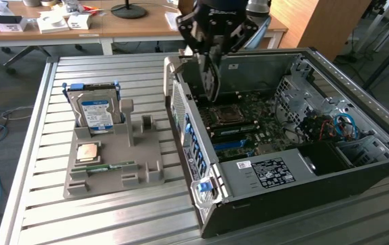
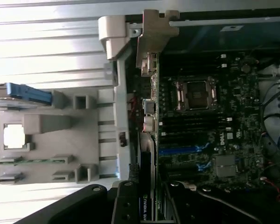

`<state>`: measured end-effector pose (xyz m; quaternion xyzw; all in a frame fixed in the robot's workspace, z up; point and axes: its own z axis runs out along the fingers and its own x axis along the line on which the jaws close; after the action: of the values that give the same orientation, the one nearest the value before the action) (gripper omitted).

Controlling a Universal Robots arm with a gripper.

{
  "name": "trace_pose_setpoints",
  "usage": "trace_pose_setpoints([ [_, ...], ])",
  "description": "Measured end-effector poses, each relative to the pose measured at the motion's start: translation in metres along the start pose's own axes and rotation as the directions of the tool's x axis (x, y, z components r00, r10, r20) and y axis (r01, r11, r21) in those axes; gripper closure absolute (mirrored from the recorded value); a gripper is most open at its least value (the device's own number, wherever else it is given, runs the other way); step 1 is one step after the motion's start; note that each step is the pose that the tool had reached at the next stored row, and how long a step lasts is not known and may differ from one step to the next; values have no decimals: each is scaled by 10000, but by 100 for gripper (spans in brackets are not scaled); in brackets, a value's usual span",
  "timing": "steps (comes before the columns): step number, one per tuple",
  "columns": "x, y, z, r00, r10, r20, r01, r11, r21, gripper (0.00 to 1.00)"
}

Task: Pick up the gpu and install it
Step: 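Pick up the gpu and move the gpu toward the slot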

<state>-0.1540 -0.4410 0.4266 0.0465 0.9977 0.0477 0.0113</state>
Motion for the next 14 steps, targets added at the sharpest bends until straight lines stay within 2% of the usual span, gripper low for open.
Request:
trace_pose_setpoints([
  [6,-273,25,7,10000,-1,-7,1,10000,-68,73],
  [14,-637,58,20,10000,-42,-13,42,9999,-93,73],
])
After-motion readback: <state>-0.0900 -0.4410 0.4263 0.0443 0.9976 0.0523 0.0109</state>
